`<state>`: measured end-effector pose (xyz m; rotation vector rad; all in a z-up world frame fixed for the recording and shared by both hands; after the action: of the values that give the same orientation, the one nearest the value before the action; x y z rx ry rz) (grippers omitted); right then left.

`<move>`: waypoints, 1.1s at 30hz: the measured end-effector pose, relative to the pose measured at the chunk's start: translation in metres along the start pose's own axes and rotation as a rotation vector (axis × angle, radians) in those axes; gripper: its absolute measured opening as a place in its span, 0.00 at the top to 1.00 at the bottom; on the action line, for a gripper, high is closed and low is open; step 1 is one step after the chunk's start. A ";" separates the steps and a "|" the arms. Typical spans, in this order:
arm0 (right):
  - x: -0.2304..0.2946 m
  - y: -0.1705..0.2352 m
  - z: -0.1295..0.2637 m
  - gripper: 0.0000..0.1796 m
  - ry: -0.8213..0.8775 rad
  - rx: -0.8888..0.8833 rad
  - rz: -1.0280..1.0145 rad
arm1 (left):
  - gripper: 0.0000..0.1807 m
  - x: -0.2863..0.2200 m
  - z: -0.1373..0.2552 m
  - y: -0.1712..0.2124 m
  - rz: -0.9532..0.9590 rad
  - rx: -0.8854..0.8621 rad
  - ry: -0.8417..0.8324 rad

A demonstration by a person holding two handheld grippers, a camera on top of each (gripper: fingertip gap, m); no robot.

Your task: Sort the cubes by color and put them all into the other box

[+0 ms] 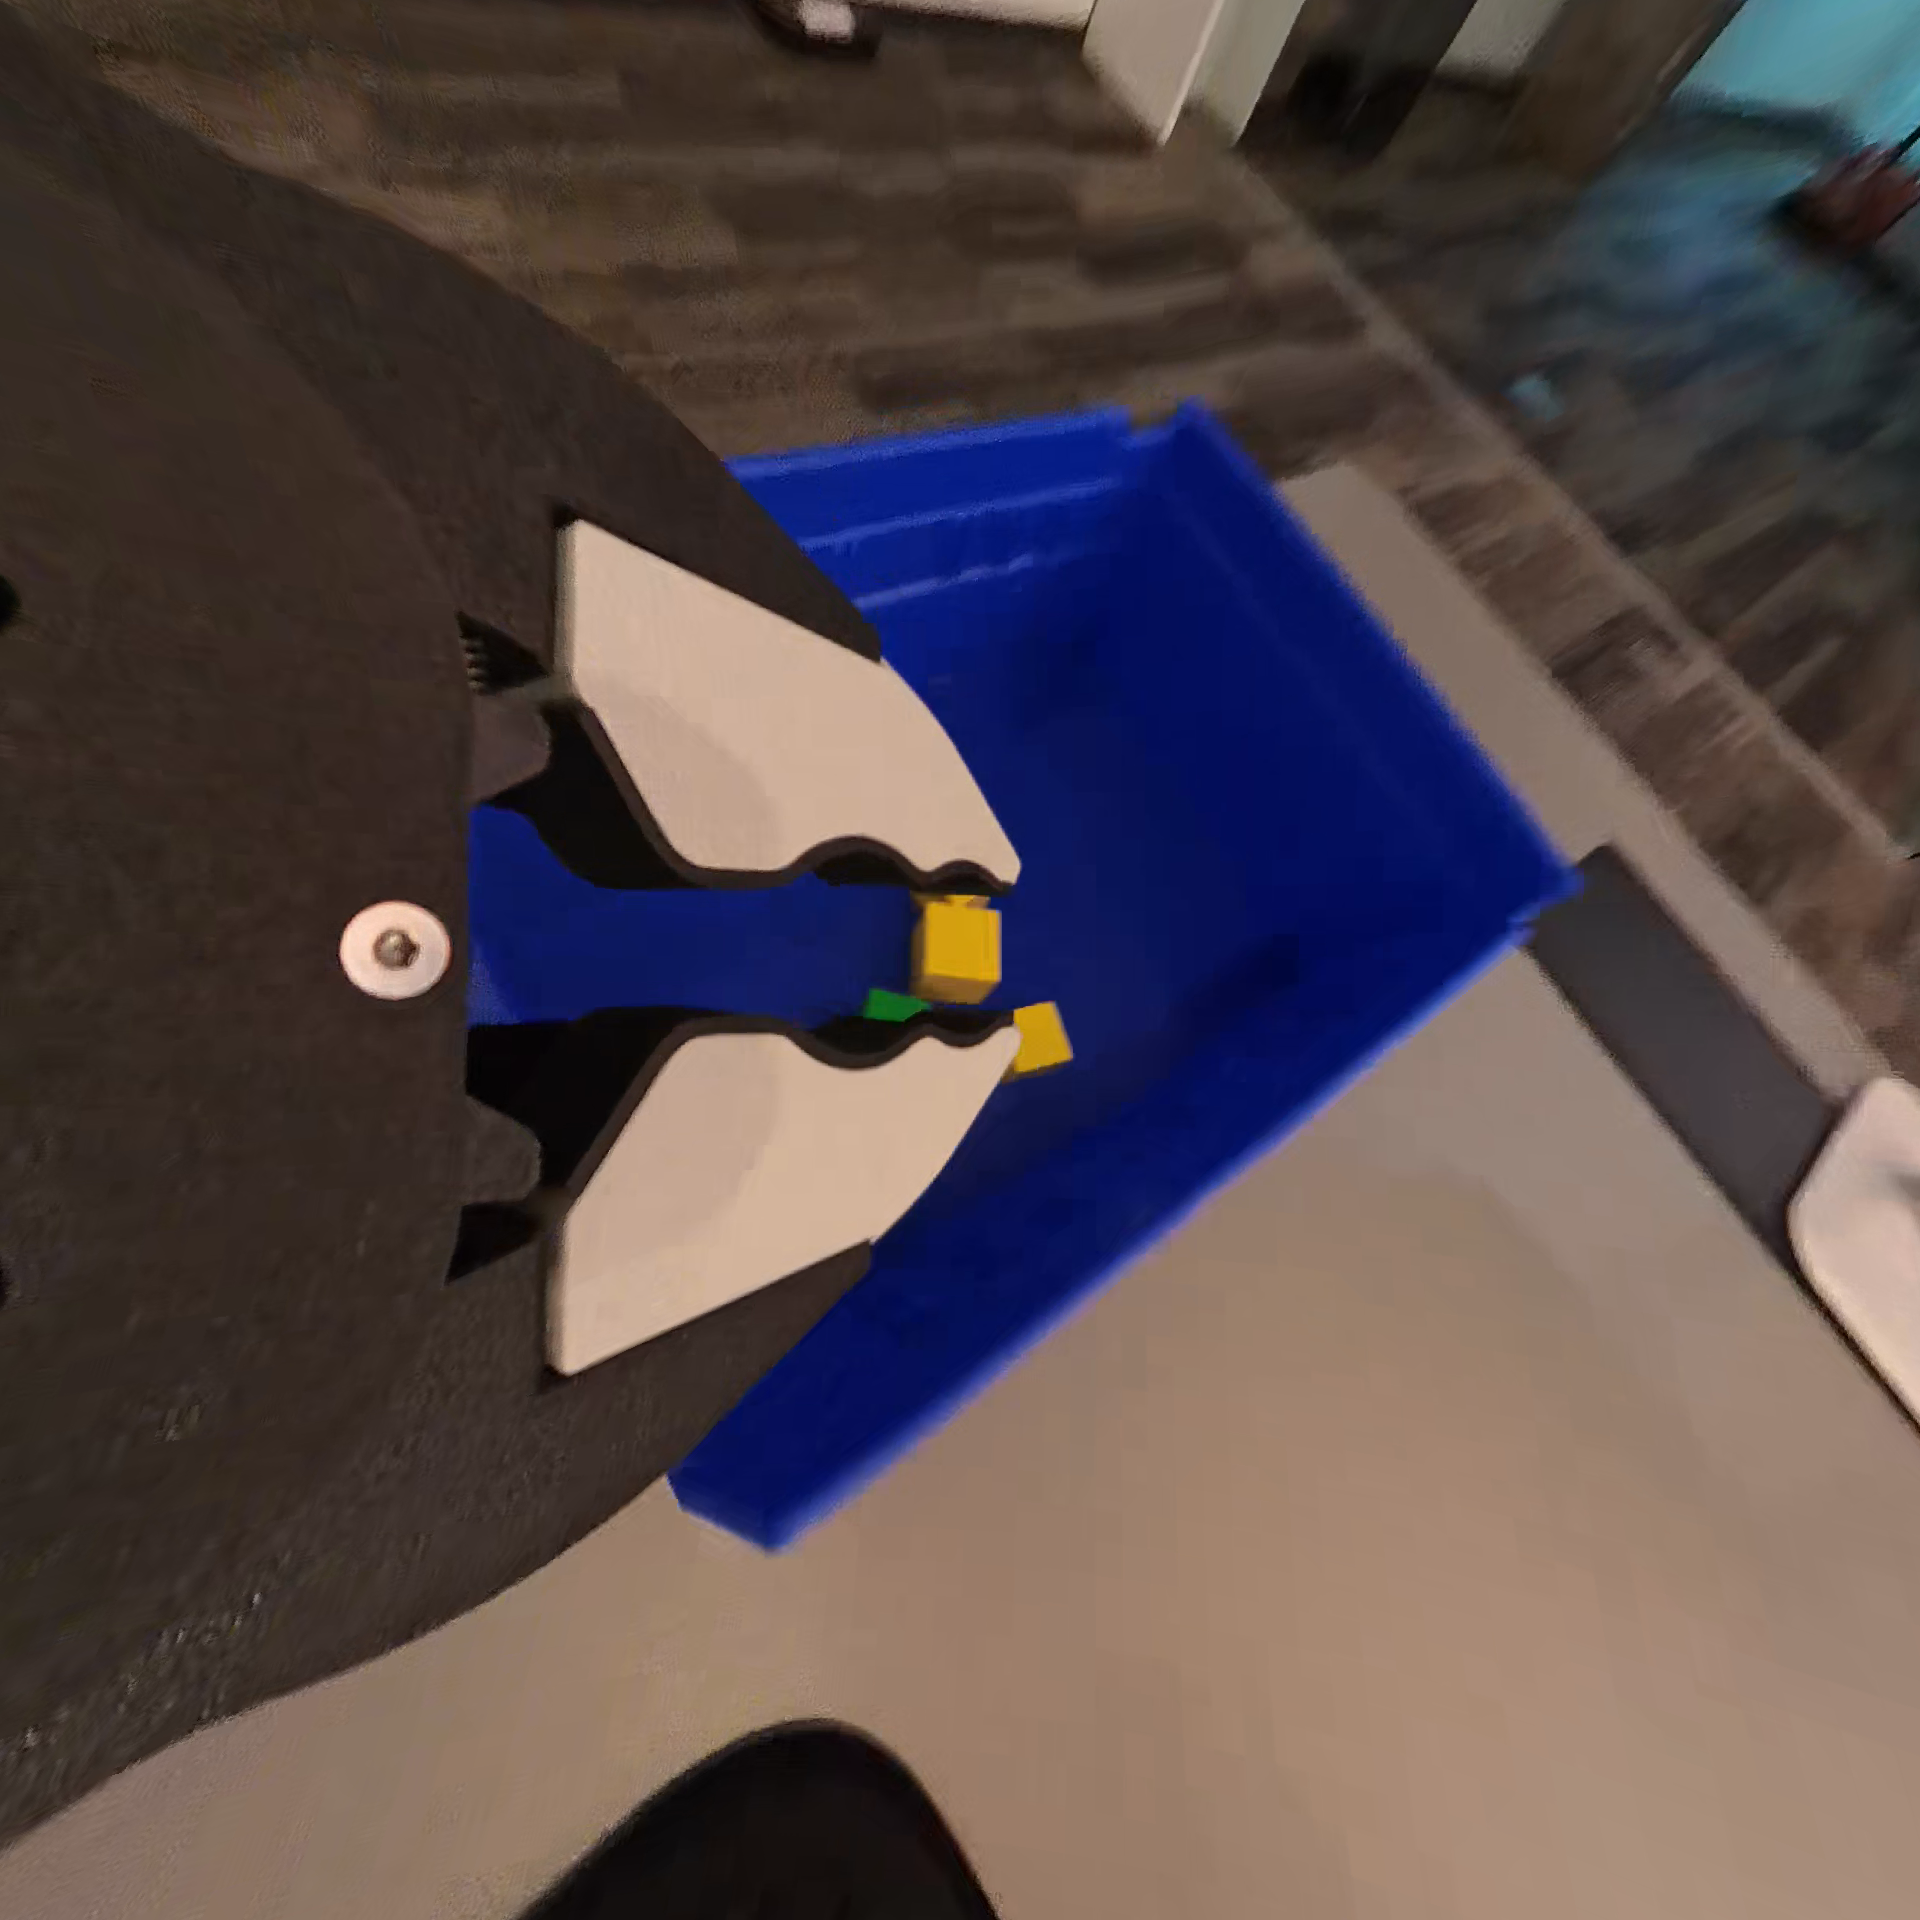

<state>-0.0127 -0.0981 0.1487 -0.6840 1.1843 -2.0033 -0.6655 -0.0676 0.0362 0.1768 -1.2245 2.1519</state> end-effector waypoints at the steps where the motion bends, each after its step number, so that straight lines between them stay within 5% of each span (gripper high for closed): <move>1: 0.000 0.001 -0.001 0.82 -0.001 0.007 0.000 | 0.87 0.002 -0.008 0.010 0.009 0.025 0.032; 12: -0.004 0.009 -0.002 0.82 -0.004 0.048 -0.036 | 0.82 -0.002 -0.066 0.048 -0.059 0.301 0.271; 22: -0.008 0.014 -0.005 0.82 -0.003 0.086 -0.033 | 0.87 -0.005 -0.089 0.052 -0.132 0.411 0.248; 28: -0.008 0.015 -0.005 0.82 0.005 0.106 -0.026 | 0.88 0.008 -0.058 0.033 -0.102 0.292 0.186; 33: 0.003 -0.002 -0.025 0.82 -0.101 0.008 -0.016 | 0.88 -0.002 0.000 -0.047 -0.128 -0.177 0.098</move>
<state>-0.0333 -0.0864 0.1396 -0.7832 1.1146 -1.9616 -0.6362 -0.0520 0.0692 0.0709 -1.3033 1.9099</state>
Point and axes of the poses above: each gripper's, where its closed fingertips meet, z back along the fingers, y out of its underside, x = y × z across the jaws, the point moved 9 cm from there along z, back along the fingers, and after that the axes turned 4 degrees about -y, right-handed, at the moved point
